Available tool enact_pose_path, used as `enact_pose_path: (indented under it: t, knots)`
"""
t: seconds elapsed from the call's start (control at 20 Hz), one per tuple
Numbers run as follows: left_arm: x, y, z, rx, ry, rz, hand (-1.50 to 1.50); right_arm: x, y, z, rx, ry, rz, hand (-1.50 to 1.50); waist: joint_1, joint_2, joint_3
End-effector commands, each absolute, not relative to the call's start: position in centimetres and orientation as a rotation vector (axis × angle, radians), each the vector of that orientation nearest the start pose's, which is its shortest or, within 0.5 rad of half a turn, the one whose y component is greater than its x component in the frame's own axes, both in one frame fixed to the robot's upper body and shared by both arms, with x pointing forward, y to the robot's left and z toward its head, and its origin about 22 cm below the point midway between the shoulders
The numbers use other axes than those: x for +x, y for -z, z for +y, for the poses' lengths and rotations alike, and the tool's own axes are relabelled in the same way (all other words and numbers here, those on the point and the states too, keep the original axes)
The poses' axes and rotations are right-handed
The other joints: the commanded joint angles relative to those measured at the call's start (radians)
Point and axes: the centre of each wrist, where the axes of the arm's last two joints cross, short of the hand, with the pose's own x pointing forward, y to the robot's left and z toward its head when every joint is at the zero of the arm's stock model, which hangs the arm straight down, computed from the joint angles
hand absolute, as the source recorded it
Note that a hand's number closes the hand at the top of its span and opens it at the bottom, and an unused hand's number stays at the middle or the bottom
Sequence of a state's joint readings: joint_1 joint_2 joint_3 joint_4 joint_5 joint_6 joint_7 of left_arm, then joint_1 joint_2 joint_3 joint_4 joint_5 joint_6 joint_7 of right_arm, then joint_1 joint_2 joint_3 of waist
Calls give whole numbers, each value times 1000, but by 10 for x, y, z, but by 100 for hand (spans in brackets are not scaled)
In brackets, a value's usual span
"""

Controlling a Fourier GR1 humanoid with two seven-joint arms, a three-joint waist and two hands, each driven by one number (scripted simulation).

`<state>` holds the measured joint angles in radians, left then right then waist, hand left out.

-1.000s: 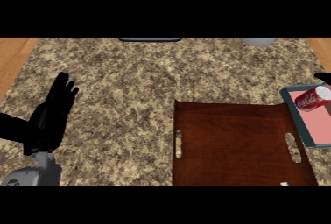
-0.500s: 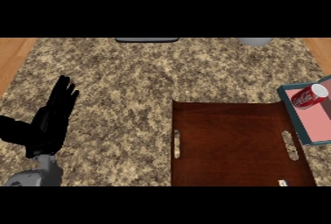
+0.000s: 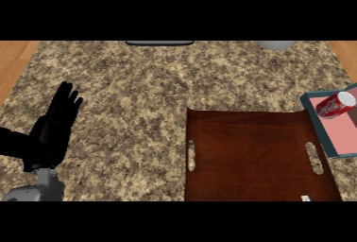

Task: Pick the can from the tray and place it in the cardboard box

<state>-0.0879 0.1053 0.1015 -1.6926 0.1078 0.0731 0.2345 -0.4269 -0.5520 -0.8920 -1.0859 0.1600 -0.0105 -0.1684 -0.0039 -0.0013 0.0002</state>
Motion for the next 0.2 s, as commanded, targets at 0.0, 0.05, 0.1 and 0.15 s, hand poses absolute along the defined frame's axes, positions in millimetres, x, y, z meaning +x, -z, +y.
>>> enact_pose_path:
  t: [0.0,0.05,0.1,0.15]
  knots:
    - [252,-64,265,72,-119,-1550,0,236,-108,-530,-960,419,-1727,-150,4,1,0]
    - [244,-56,241,55,-111,-1535,0,234,-103,-533,-958,469,-1732,-150,5,1,0]
    - [249,-63,258,79,-110,-1543,0,227,-112,-539,-949,443,-1744,-150,4,1,0]
    - [255,-64,252,77,-112,-1557,0,226,-107,-525,-963,436,-1722,-150,2,0,0]
